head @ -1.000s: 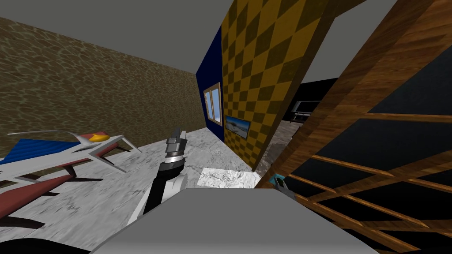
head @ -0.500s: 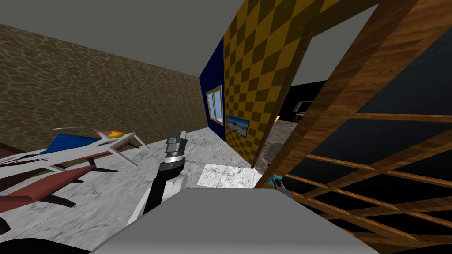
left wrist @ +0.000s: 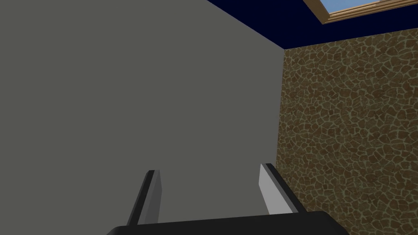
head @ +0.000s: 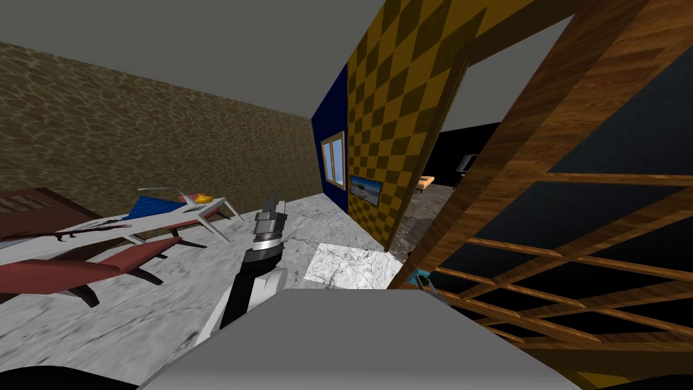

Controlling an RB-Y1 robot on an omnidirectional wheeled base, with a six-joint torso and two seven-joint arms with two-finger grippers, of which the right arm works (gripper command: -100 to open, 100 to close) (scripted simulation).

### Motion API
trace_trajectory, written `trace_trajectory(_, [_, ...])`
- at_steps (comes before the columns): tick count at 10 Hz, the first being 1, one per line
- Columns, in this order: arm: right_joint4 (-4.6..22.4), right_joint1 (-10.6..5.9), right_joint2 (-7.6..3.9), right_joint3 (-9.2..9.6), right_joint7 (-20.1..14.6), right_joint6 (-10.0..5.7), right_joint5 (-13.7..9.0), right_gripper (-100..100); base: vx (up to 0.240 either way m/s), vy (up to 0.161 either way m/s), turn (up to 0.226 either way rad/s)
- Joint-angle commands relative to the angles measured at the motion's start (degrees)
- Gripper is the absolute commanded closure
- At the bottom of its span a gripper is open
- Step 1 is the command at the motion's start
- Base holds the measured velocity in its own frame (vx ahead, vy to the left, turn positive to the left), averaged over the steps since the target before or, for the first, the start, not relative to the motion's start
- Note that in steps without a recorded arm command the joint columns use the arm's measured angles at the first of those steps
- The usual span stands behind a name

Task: Pull the door open

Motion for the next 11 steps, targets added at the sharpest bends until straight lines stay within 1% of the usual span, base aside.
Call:
trace_trajectory(1, [0.33, 0.19, -0.36, 0.79, -0.60, -1.08, 0.63, 100, -0.220, -0.006, 0.070])
trace_trajectory(2, [0.43, 0.32, -0.67, 1.30, -0.96, -1.59, 1.03, 100, -0.235, -0.024, 0.065])
trace_trajectory(3, [-0.08, 0.44, -0.62, 0.95, -0.64, -0.74, 0.74, 100, -0.109, -0.013, 0.023])
trace_trajectory(4, [0.50, 0.33, -0.89, 1.50, -1.16, -1.23, 1.16, 100, -0.134, -0.001, 0.112])
trace_trajectory(11, [2.87, -0.63, -2.56, 3.16, -3.43, -3.84, 2.64, 100, -0.204, -0.023, 0.110])
